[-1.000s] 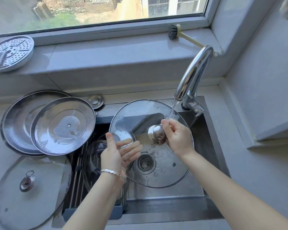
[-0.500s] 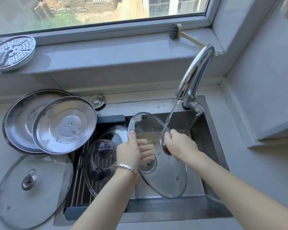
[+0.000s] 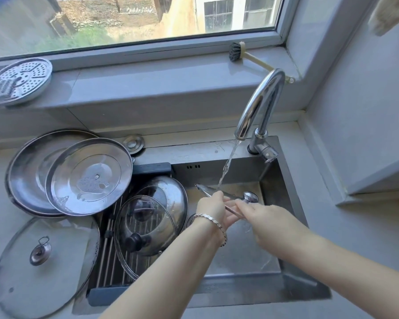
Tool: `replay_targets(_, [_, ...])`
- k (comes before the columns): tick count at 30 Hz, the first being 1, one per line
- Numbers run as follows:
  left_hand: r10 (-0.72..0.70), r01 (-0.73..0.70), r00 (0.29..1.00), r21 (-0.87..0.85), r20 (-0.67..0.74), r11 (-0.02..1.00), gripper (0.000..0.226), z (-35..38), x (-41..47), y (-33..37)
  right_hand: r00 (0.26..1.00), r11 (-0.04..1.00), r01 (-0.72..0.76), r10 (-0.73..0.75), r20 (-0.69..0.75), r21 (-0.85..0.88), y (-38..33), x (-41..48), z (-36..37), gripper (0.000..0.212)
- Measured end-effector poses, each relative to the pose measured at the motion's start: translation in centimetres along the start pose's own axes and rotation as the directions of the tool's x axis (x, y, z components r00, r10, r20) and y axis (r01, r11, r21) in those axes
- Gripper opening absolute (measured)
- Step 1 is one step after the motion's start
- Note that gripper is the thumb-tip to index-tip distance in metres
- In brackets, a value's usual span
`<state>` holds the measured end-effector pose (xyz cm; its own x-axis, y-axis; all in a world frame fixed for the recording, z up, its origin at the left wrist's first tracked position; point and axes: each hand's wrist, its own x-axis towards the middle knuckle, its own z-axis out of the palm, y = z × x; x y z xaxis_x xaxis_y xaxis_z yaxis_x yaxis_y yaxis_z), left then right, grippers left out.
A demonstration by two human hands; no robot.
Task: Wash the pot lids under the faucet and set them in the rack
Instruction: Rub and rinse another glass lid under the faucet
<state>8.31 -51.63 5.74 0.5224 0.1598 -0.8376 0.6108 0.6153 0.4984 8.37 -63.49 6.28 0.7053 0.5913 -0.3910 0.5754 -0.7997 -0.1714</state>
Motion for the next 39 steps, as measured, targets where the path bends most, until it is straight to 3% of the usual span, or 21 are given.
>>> replay_targets(3, [-0.031,0.009,0.995,0.232,0.091,0.973,0.047,-0.5,0.2,0.3,0.989,0.976,-0.117,0.131,-0.065,0.184,1.7,0.2,-1.6,0.043])
replay_targets(5, [-0.018,0.003,0.999,0.405,0.035,0.914,0.061,-1.8,1.0,-0.1,0.976,0.928,-0.162,0.2,-0.083,0.336,2.9,0.4,-2.4,0.034])
replay_targets(7, [-0.006,0.022,0.999,0.447,-0.038,0.894,0.066,-3.7,2.1,-1.0,0.969,0.866,-0.185,0.24,-0.063,0.465,4.0,0.8,-2.8,0.028])
replay_targets(9, [-0.058,0.09,0.994,0.397,-0.093,0.914,0.072,-5.5,2.9,-2.0,0.95,0.735,-0.231,0.313,-0.016,0.637,5.1,1.1,-3.4,0.027])
replay_targets(11, [-0.161,0.19,0.98,0.314,-0.115,0.93,0.078,-6.6,3.3,-3.0,0.919,0.51,-0.3,0.38,0.102,0.806,6.3,1.2,-4.2,0.026])
replay_targets(14, [-0.278,0.271,0.96,0.14,0.035,0.952,0.08,-7.4,3.4,-4.0,0.894,0.248,-0.329,0.392,0.216,0.911,8.0,0.8,-4.8,0.022])
replay_targets(17, [-0.216,0.258,0.942,-0.144,0.256,0.955,0.08,-7.9,3.8,-3.8,0.883,0.04,-0.327,0.368,0.291,0.944,8.9,0.7,-3.9,0.021])
replay_targets(19, [-0.132,0.203,0.958,-0.28,0.253,0.938,0.072,-8.2,4.0,-2.9,0.864,-0.06,-0.356,0.358,0.353,0.932,8.9,0.8,-2.5,0.021])
replay_targets(21, [-0.043,0.113,0.97,-0.288,0.239,0.951,0.063,-8.5,4.0,-2.0,0.856,-0.1,-0.35,0.37,0.361,0.931,8.5,1.3,-0.4,0.022])
replay_targets(22, [-0.007,0.069,0.973,-0.259,0.232,0.964,0.06,-8.6,3.8,-1.7,0.841,-0.03,-0.347,0.433,0.325,0.937,8.2,1.8,0.9,0.024])
replay_targets(24, [0.056,-0.009,0.975,-0.21,0.216,0.978,0.059,-8.9,3.7,-1.3,0.813,0.355,-0.379,0.568,0.125,0.855,7.6,2.7,3.3,0.041])
replay_targets(25, [0.085,-0.042,0.975,-0.201,0.207,0.979,0.059,-9.0,3.6,-1.1,0.816,0.573,-0.411,0.579,0.005,0.709,7.1,3.1,4.4,0.055])
replay_targets(26, [0.11,-0.072,0.975,-0.195,0.194,0.978,0.059,-9.0,3.4,-1.0,0.816,0.716,-0.449,0.572,-0.082,0.535,6.3,3.3,5.0,0.068])
replay_targets(27, [0.137,-0.104,0.974,-0.185,0.178,0.977,0.058,-9.0,3.4,-0.9,0.817,0.781,-0.476,0.563,-0.125,0.404,5.5,3.6,5.4,0.077])
replay_targets(30, [0.204,-0.179,0.967,-0.16,0.152,0.971,0.057,-8.1,3.0,-0.8,0.877,0.893,-0.366,0.425,-0.225,0.26,2.6,5.1,5.8,0.082])
replay_targets(33, [0.254,-0.242,0.961,-0.108,0.107,0.964,0.06,-7.0,3.3,-0.8,0.965,0.955,-0.009,0.086,-0.246,0.297,-1.2,6.0,6.2,0.088])
replay_targets(35, [0.256,-0.248,0.964,-0.1,0.072,0.963,0.068,-7.0,3.6,-0.5,0.953,0.935,0.218,-0.142,-0.268,0.279,-3.1,5.7,6.5,0.081])
replay_targets(37, [0.255,-0.247,0.965,-0.114,0.062,0.962,0.064,-7.5,3.9,-0.5,0.892,0.917,0.372,-0.309,-0.33,0.145,-2.6,4.9,7.1,0.066])
replay_targets(39, [0.266,-0.249,0.958,-0.156,0.103,0.956,0.059,-7.9,3.7,-0.6,0.886,0.935,0.355,-0.332,-0.324,0.015,-0.7,4.9,7.1,0.06])
